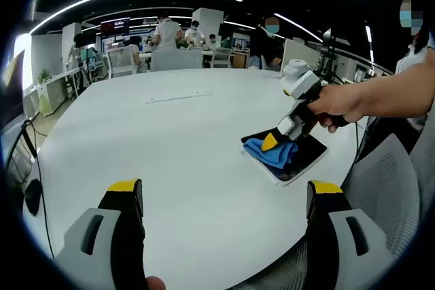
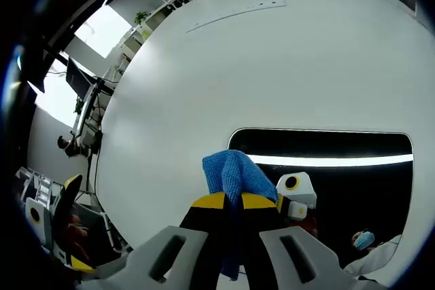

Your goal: Wipe the mirror surface with the cleaning cloth until all visible marks leave the cleaned area.

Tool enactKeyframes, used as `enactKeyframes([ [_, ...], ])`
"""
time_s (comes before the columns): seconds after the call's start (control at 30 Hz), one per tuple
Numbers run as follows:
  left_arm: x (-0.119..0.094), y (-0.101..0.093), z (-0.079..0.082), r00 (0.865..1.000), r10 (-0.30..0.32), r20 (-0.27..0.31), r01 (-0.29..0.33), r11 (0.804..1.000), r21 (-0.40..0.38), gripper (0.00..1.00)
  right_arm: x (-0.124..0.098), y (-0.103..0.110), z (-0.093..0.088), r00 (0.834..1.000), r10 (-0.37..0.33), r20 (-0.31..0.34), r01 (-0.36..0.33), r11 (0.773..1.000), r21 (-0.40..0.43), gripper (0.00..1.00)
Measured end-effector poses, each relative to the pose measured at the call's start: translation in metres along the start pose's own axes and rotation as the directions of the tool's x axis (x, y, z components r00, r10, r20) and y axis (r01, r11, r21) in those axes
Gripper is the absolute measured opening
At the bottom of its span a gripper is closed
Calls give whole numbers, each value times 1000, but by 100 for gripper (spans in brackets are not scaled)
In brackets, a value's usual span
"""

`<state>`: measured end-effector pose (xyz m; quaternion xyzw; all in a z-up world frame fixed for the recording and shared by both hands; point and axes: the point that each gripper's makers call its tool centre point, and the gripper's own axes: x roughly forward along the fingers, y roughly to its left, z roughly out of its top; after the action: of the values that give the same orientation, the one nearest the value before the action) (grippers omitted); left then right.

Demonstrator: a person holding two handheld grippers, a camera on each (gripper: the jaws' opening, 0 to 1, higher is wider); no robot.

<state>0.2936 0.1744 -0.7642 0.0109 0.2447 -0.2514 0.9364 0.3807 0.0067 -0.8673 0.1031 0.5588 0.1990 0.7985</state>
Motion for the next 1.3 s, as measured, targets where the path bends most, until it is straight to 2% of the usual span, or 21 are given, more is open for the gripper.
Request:
enactKeyframes([
  [0.47, 6, -1, 5, 1000, 6, 7, -6, 1000, 4, 99, -20, -39, -3, 1000, -20, 18, 20, 1000, 24, 0],
  [0.93, 14, -15, 5, 1000, -9, -2, 9, 999, 31, 99, -42, -87, -6, 998, -53, 35, 51, 996, 67, 0],
  [1.07, 14, -16, 8, 1000, -10, 8, 10, 999, 38, 99, -49, -99, -7, 997, -66, 40, 63, 995, 72, 0],
  [1.17, 11, -17, 16, 999, -14, 46, 15, 1000, -6, 99, -54, -109, -8, 996, -73, 48, 70, 995, 67, 0],
  [1.3, 11, -15, 14, 1000, -2, 30, 2, 1000, 16, 99, -59, -122, -8, 995, -80, 53, 76, 994, 80, 0],
])
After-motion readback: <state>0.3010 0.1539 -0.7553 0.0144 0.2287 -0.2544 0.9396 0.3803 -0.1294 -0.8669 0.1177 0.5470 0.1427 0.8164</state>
